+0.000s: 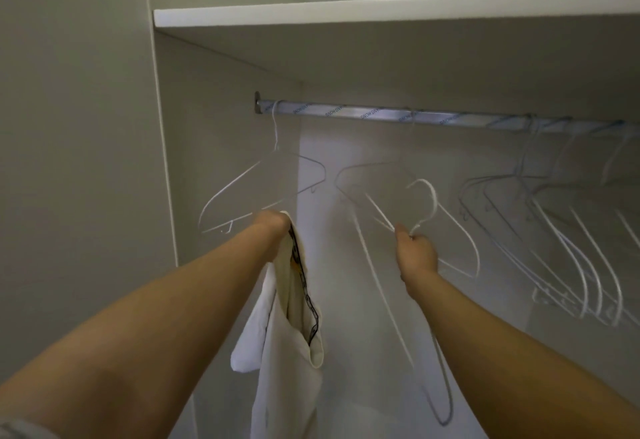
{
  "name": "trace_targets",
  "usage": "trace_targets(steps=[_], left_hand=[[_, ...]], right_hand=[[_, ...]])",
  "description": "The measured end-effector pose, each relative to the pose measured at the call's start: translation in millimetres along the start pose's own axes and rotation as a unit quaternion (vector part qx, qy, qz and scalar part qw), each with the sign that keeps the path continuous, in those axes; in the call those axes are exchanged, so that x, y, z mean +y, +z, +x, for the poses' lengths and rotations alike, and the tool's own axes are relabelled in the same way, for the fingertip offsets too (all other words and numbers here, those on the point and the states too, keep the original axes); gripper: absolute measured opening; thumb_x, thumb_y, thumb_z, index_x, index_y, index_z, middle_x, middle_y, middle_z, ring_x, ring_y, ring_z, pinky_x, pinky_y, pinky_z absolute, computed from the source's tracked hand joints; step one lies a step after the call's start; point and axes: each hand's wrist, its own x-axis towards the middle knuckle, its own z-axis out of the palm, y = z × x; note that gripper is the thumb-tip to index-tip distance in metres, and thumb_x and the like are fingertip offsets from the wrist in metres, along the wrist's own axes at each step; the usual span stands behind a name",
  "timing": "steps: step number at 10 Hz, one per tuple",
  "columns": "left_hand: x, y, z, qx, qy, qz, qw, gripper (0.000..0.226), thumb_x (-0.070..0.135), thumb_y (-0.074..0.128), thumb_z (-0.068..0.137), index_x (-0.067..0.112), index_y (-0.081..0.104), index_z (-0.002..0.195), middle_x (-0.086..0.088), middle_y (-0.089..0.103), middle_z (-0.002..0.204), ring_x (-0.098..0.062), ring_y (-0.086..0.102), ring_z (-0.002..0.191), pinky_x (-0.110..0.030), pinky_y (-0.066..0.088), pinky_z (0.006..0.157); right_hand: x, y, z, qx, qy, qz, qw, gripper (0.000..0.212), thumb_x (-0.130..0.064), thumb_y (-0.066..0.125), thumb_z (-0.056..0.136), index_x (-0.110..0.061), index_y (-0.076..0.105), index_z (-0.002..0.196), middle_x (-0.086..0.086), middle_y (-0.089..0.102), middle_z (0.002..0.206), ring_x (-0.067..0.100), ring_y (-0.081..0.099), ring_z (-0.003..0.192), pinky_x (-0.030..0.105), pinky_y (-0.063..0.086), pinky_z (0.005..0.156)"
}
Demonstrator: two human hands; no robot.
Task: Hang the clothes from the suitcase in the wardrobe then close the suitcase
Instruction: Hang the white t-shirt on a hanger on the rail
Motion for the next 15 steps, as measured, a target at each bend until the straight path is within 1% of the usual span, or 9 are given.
trace_targets(steps=[1, 2, 3, 4, 7, 8, 9, 11, 15], left_hand=[[-8, 1, 10, -0.016, 0.013, -0.02, 1.0, 0.03, 0.005, 0.04, 0.096, 0.01, 0.04, 0.066, -0.007, 0.044, 0.071, -0.024, 0.049, 0.07, -0.037, 0.043, 0.081], [-18, 0, 11, 0.001, 0.006, -0.036, 0.999, 0.019, 0.006, 0.039, 0.094, 0.0, 0.052, 0.082, -0.018, 0.054, 0.084, -0.03, 0.056, 0.078, -0.037, 0.047, 0.084], [-36, -5, 12, 0.003, 0.009, -0.009, 1.0, 0.026, 0.009, 0.035, 0.094, 0.007, 0.047, 0.071, -0.013, 0.048, 0.072, -0.024, 0.047, 0.062, -0.032, 0.044, 0.07], [-55, -12, 18, 0.005, -0.01, -0.018, 1.0, 0.028, 0.014, 0.037, 0.095, 0.01, 0.054, 0.073, -0.012, 0.056, 0.08, -0.025, 0.053, 0.068, -0.037, 0.048, 0.084], [-64, -26, 30, 0.032, -0.052, 0.047, 0.997, 0.04, 0.008, 0.03, 0.098, 0.007, 0.035, 0.058, -0.01, 0.044, 0.045, -0.022, 0.042, 0.045, -0.023, 0.036, 0.039], [-65, -26, 34, 0.046, 0.009, 0.145, 0.988, 0.029, 0.001, 0.031, 0.098, -0.003, 0.043, 0.071, -0.021, 0.053, 0.057, -0.026, 0.044, 0.055, -0.02, 0.037, 0.038], [-65, -27, 38, 0.06, 0.104, 0.297, 0.947, 0.021, 0.011, 0.042, 0.095, 0.0, 0.047, 0.113, -0.023, 0.051, 0.109, -0.036, 0.052, 0.092, -0.032, 0.04, 0.069], [-63, -13, 29, 0.004, 0.207, 0.443, 0.872, 0.017, 0.014, 0.044, 0.094, 0.008, 0.049, 0.109, -0.022, 0.058, 0.11, -0.036, 0.056, 0.094, -0.036, 0.045, 0.075], [-56, -37, 31, 0.071, 0.227, 0.485, 0.841, 0.024, 0.013, 0.036, 0.098, 0.017, 0.054, 0.114, -0.017, 0.059, 0.112, -0.036, 0.057, 0.1, -0.034, 0.041, 0.071]], right_hand=[[4, 0, -6, -0.042, 0.034, 0.092, 0.994, 0.035, -0.02, 0.047, 0.095, -0.015, 0.045, 0.061, 0.003, 0.038, 0.054, 0.013, 0.038, 0.037, 0.013, 0.03, 0.035], [7, -2, -18, -0.091, 0.012, 0.106, 0.99, 0.034, -0.007, 0.047, 0.091, -0.016, 0.043, 0.058, 0.0, 0.033, 0.041, 0.002, 0.023, 0.022, 0.009, 0.017, 0.029], [16, -9, -29, -0.14, 0.018, 0.087, 0.986, 0.033, -0.01, 0.053, 0.09, -0.014, 0.049, 0.058, -0.01, 0.024, 0.028, 0.003, 0.017, 0.023, 0.009, 0.014, 0.032], [33, -18, -35, -0.177, 0.065, 0.073, 0.979, 0.032, -0.018, 0.057, 0.091, -0.01, 0.052, 0.06, -0.008, 0.021, 0.031, 0.005, 0.015, 0.025, 0.01, 0.012, 0.034], [62, -35, -37, -0.166, 0.107, -0.005, 0.98, 0.043, -0.022, 0.062, 0.088, -0.012, 0.041, 0.052, -0.003, 0.025, 0.034, 0.008, 0.017, 0.028, 0.013, 0.015, 0.034], [55, -36, -39, -0.166, 0.104, -0.038, 0.98, 0.042, -0.024, 0.063, 0.087, -0.012, 0.042, 0.053, 0.002, 0.027, 0.044, 0.012, 0.02, 0.038, 0.016, 0.018, 0.036], [49, -37, -42, -0.162, 0.091, -0.087, 0.979, 0.042, -0.026, 0.062, 0.088, -0.01, 0.042, 0.054, 0.005, 0.029, 0.051, 0.015, 0.023, 0.044, 0.021, 0.022, 0.041], [42, -19, -52, -0.188, 0.09, -0.088, 0.974, 0.042, -0.027, 0.06, 0.09, -0.011, 0.043, 0.055, 0.004, 0.029, 0.052, 0.014, 0.023, 0.044, 0.02, 0.02, 0.038], [25, -17, -53, -0.208, 0.066, -0.071, 0.973, 0.042, -0.025, 0.059, 0.09, -0.012, 0.041, 0.054, 0.004, 0.026, 0.051, 0.013, 0.02, 0.043, 0.018, 0.017, 0.037]])
